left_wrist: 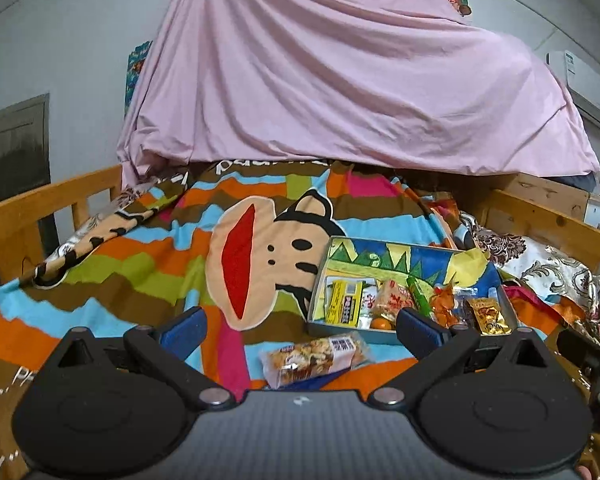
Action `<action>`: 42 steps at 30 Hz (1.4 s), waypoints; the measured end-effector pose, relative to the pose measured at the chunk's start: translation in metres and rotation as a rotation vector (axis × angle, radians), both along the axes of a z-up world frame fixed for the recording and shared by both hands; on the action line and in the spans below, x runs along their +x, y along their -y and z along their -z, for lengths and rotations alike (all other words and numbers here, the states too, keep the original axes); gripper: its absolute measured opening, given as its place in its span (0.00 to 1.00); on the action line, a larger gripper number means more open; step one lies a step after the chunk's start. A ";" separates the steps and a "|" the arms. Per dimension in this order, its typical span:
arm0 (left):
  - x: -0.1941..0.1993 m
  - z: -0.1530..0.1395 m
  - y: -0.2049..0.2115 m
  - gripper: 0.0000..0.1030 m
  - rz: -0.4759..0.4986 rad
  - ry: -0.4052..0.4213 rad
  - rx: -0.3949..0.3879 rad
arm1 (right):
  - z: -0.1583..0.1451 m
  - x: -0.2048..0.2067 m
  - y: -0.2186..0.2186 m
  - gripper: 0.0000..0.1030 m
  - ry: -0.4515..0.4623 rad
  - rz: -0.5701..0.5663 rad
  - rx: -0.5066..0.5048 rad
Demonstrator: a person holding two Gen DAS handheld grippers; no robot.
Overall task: Organize snacks
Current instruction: 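Raise both open tools up and away from the tray, then move the right tool down toward the nut bar beside the tray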
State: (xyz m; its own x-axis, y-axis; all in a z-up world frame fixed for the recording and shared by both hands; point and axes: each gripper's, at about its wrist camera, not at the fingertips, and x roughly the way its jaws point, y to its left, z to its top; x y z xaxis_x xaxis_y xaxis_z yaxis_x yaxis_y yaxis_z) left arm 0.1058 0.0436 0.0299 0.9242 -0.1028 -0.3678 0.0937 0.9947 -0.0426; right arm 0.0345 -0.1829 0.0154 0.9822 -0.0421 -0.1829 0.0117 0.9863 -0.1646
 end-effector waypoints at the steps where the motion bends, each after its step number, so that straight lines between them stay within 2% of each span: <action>1: -0.003 0.000 -0.002 1.00 -0.001 -0.006 -0.002 | 0.000 -0.003 -0.002 0.99 0.004 -0.001 -0.004; 9: -0.022 0.000 -0.015 1.00 -0.015 -0.032 -0.017 | -0.002 -0.020 -0.008 0.99 0.014 0.017 -0.018; 16: -0.028 -0.001 -0.022 1.00 -0.046 -0.067 -0.024 | -0.004 -0.021 -0.006 0.99 -0.017 0.052 0.023; 22: -0.033 -0.009 -0.027 1.00 -0.087 -0.098 -0.047 | -0.016 -0.017 -0.019 0.99 -0.103 0.045 0.018; 26: -0.031 -0.021 -0.035 1.00 -0.126 -0.149 -0.083 | -0.030 -0.013 -0.031 0.99 -0.162 0.013 0.012; 28: -0.028 -0.027 -0.041 1.00 -0.137 -0.172 -0.109 | -0.039 -0.009 -0.036 0.99 -0.192 -0.008 0.040; 32: -0.020 -0.045 -0.051 1.00 -0.148 -0.154 -0.092 | -0.056 0.008 -0.048 0.99 -0.254 -0.046 0.062; 35: -0.007 -0.058 -0.056 1.00 -0.127 -0.127 -0.061 | -0.067 0.027 -0.058 0.99 -0.291 -0.094 0.025; 38: 0.009 -0.063 -0.060 1.00 -0.150 -0.111 -0.029 | -0.074 0.049 -0.068 0.99 -0.306 -0.128 -0.028; 42: 0.025 -0.060 -0.065 1.00 -0.138 -0.134 -0.086 | -0.073 0.075 -0.077 0.99 -0.330 -0.155 -0.060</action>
